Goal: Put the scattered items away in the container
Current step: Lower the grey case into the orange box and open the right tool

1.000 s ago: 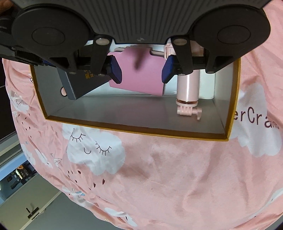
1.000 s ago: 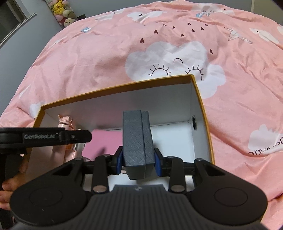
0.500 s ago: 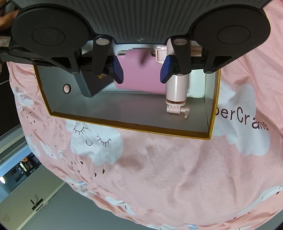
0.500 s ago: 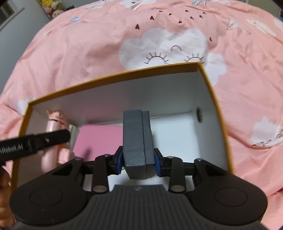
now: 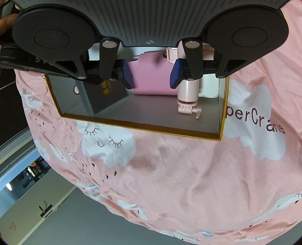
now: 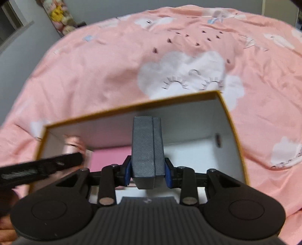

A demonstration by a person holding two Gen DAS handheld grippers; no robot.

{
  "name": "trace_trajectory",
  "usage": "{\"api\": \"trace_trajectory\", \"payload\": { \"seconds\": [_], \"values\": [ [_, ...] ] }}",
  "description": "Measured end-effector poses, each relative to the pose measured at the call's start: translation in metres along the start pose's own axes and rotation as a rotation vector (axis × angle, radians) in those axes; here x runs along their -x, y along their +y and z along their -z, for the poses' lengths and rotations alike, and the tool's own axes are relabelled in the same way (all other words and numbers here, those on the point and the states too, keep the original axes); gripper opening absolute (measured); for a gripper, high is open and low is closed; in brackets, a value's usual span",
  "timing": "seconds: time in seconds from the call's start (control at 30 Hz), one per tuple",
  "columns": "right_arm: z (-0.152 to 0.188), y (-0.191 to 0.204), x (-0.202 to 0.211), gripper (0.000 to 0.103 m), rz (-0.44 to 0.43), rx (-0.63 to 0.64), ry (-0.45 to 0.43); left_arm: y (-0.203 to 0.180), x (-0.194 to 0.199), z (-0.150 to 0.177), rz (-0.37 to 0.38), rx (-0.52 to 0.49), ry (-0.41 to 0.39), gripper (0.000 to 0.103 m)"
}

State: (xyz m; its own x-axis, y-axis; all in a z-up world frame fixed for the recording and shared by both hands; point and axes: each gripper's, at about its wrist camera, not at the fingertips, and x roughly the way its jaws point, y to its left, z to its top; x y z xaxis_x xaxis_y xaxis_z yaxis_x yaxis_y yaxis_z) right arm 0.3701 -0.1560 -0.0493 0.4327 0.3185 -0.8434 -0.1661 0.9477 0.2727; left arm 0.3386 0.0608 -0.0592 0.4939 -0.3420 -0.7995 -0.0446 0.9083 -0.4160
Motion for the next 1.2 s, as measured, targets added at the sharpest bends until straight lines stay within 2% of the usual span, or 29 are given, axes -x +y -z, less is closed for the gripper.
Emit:
{"api": "trace_trajectory", "payload": {
  "seconds": [0.17,0.27,0.37,0.57,0.7,0.83,1.0,1.03,1.2],
  "values": [
    [-0.004,0.006,-0.013,0.036,-0.143,-0.112,0.031,0.001,0.006,0.0,0.004,-0.001,-0.015,0.05],
    [-0.003,0.006,-0.028,0.036,-0.217,-0.203,0.069,0.004,0.006,-0.001,-0.003,-0.004,-0.016,0.042],
    [0.0,0.008,-0.04,0.037,-0.241,-0.243,0.085,0.005,0.005,-0.001,0.006,-0.004,-0.019,0.042],
    [0.003,0.009,-0.046,0.037,-0.235,-0.24,0.097,0.006,0.005,-0.002,0.004,-0.006,-0.023,0.042],
    [0.0,0.013,-0.04,0.045,-0.156,-0.169,0.078,0.006,0.005,-0.002,0.006,-0.004,-0.021,0.042],
    [-0.004,0.009,-0.037,0.048,-0.098,-0.124,0.065,0.005,0.005,-0.001,0.004,-0.008,-0.017,0.042],
    [-0.005,0.004,-0.041,0.046,-0.052,-0.1,0.061,0.005,0.006,-0.002,0.01,-0.009,-0.017,0.042],
    [-0.005,0.002,-0.043,0.04,-0.047,-0.097,0.064,0.005,0.006,-0.002,0.01,-0.01,-0.019,0.042],
    [-0.004,0.006,-0.052,0.034,-0.09,-0.082,0.079,0.006,0.006,-0.001,0.012,-0.012,-0.023,0.042]
  ]
}}
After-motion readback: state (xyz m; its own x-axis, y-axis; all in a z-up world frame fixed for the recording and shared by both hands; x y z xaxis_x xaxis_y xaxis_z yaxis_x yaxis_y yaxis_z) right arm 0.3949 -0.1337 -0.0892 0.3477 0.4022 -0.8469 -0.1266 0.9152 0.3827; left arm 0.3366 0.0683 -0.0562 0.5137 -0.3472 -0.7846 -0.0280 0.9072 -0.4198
